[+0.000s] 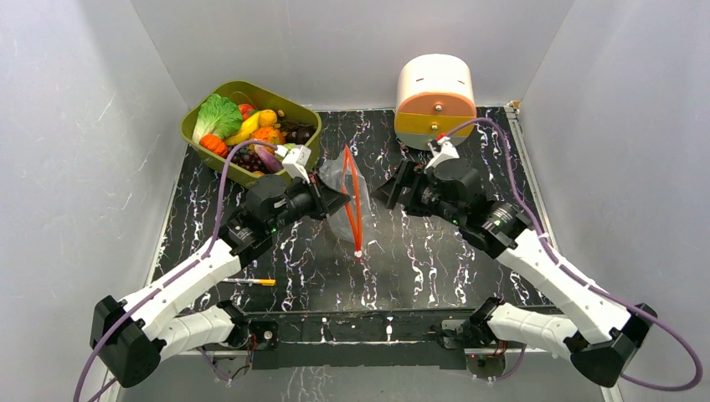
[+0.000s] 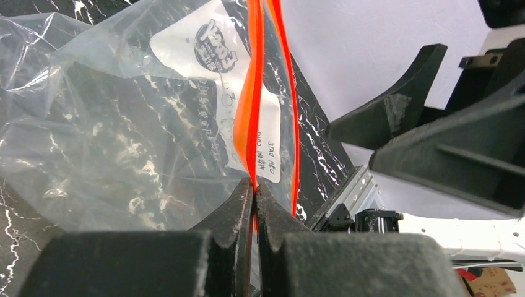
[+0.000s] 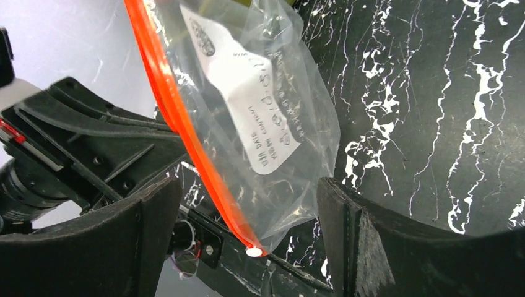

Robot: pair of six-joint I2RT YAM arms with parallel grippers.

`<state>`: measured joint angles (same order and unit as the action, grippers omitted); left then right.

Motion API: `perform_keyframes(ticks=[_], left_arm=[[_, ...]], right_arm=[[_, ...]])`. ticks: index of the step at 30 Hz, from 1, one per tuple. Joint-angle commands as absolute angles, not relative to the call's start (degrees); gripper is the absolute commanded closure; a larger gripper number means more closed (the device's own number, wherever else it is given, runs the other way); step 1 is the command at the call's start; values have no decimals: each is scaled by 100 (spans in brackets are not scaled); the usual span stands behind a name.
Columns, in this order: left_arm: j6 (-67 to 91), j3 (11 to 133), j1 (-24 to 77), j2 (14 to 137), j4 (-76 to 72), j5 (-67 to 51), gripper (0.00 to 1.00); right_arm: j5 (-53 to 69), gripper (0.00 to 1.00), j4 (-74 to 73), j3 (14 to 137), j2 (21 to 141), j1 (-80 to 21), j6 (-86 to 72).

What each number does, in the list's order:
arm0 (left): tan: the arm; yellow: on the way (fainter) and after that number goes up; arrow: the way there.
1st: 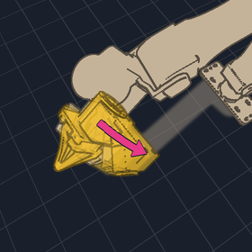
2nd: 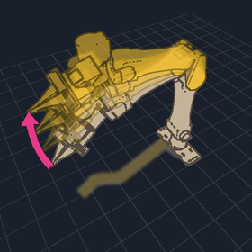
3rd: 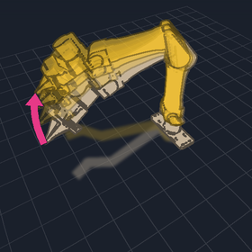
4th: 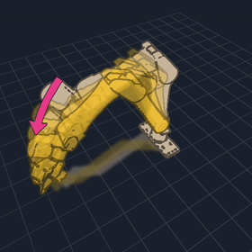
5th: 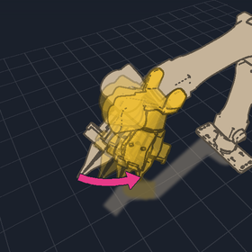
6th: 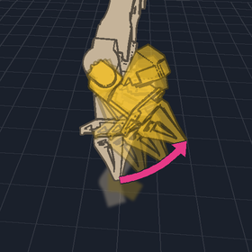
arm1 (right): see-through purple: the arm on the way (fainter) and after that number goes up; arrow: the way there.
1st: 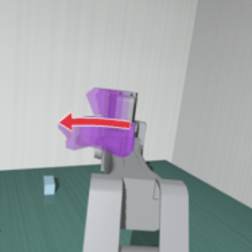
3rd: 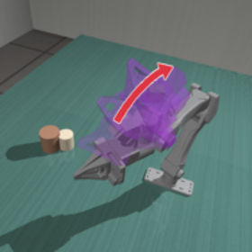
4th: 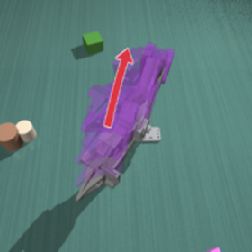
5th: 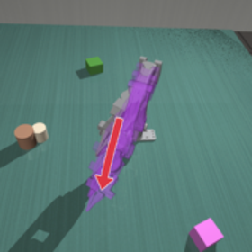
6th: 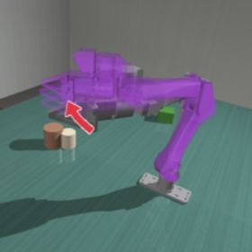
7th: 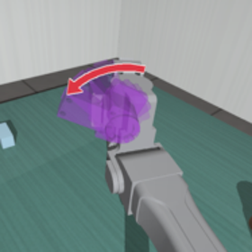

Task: Place the food in the zip-top bag and seal the zipper
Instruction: Unzip the zipper food storage bag.

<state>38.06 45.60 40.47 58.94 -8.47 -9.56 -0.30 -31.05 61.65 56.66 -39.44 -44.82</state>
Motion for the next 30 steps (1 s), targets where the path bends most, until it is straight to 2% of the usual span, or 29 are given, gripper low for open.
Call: perform_keyframes(ticks=[1,5,9,15,25,30], left_arm=[[4038,4818,4069,5964,-892,-1045,100],[4154,4805,4067,5954,-922,-1110,100],[4179,4784,4069,5893,-896,-1151,100],[4206,4728,4069,5762,-887,-1288,100],[3959,4635,4069,5461,-604,-1225,100],[3937,4625,4068,5468,-560,-1282,100]], right_arm=[[-703,22,-2746,6668,5934,-4634,-4326],[-1454,22,-3036,6964,6347,-5100,-4266],[-1666,24,-3105,7141,6688,-5201,-4204],[-1978,32,-3167,7222,7082,-5265,-4069],[-3243,59,-3586,7111,6997,-5264,-3988],[-3299,79,-3446,6783,6881,-5265,-4042]])
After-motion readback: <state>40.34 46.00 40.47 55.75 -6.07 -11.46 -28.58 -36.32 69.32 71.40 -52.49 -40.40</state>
